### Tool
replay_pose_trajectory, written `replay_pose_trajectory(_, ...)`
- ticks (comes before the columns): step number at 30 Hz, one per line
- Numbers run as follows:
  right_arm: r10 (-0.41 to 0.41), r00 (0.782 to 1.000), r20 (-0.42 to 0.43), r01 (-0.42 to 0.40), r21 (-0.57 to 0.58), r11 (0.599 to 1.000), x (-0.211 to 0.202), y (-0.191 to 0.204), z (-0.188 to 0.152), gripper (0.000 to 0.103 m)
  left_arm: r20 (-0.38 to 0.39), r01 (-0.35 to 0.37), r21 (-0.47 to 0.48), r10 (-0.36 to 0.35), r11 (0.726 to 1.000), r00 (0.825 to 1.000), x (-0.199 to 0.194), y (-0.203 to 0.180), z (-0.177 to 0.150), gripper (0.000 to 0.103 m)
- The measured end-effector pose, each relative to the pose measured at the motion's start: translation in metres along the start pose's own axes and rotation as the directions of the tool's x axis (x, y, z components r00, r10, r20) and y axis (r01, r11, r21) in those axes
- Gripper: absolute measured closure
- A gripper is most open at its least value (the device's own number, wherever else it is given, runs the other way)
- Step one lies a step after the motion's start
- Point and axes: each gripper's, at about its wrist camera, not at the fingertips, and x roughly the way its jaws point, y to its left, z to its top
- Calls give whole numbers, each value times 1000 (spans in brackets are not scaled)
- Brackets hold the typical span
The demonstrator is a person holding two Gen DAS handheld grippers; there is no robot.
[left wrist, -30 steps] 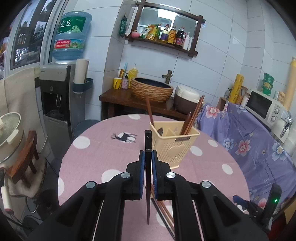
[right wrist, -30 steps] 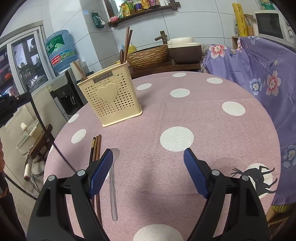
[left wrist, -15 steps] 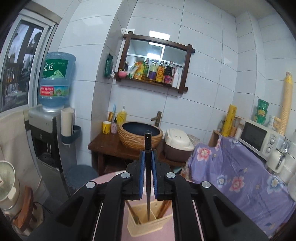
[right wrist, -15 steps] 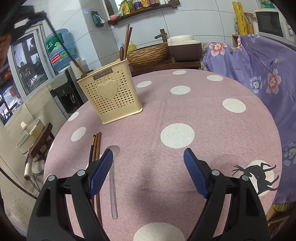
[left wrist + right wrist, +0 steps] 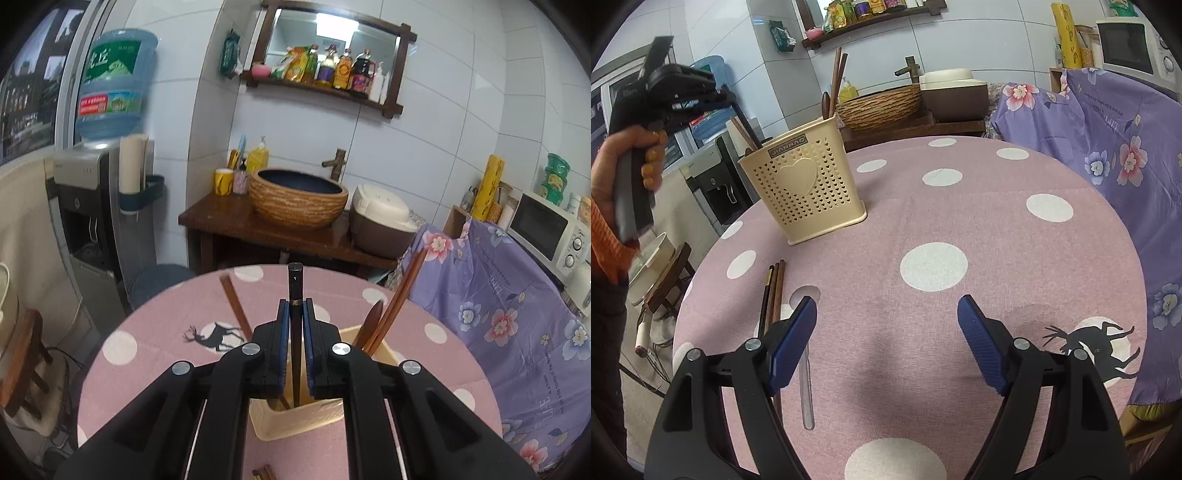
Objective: Organize utensils
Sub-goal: 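Lower the black chopstick into the holder and open the left tool, then move both open tools back over the remaining utensils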
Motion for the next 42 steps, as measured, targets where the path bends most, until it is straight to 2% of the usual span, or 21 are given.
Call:
replay_pose_trajectory(5,-3,1000,-2,3,3,1000,1,1,-1,25,-28,0,7,0,1000,1000,9,2,-8,95)
replay_pose_trajectory(8,-4,1000,-1,4,4,1000,1,1,-1,25,-38,31,1,-31,1000,999,8,5,-13,92)
replay_pose_trajectory(9,-4,1000,-2,4,3,1000,1,1,-1,25,-42,39,2,-39,999,998,7,4,-16,84)
replay_pose_trajectory(10,-4,1000,-3,4,3,1000,2,1,-1,25,-46,42,2,-42,999,998,6,5,-19,66)
replay_pose_trajectory(12,-6,1000,-6,6,3,1000,3,1,-1,25,-41,40,-5,-41,999,998,-2,8,-29,44)
replay_pose_trajectory(13,-6,1000,-8,6,4,1000,3,1,-2,25,-42,39,-9,-39,999,998,-6,9,-34,43)
replay_pose_trajectory(17,-10,1000,-17,10,2,1000,7,2,-3,25,-91,34,-2,-34,999,995,-19,15,-69,43)
replay_pose_trajectory(19,-11,1000,-23,11,-2,1000,9,3,-3,25,-142,11,24,-7,1000,990,-24,17,-96,43)
replay_pose_trajectory(24,-5,999,-37,4,-13,1000,15,8,-7,24,-249,-29,109,56,994,967,-30,13,-162,44)
replay_pose_trajectory(27,1,999,-41,-2,-23,1000,15,13,-9,24,-306,-36,87,61,996,950,-28,18,-189,50)
replay_pose_trajectory(32,-12,999,-40,10,-45,999,13,16,-12,22,-356,-48,36,58,998,933,-21,24,-210,58)
replay_pose_trajectory(39,-12,998,-54,9,-41,999,15,14,-15,21,-375,-51,37,61,998,925,-20,17,-224,60)
replay_pose_trajectory(42,-9,998,-57,6,-41,999,16,14,-16,21,-371,-73,63,92,995,924,-19,13,-229,60)
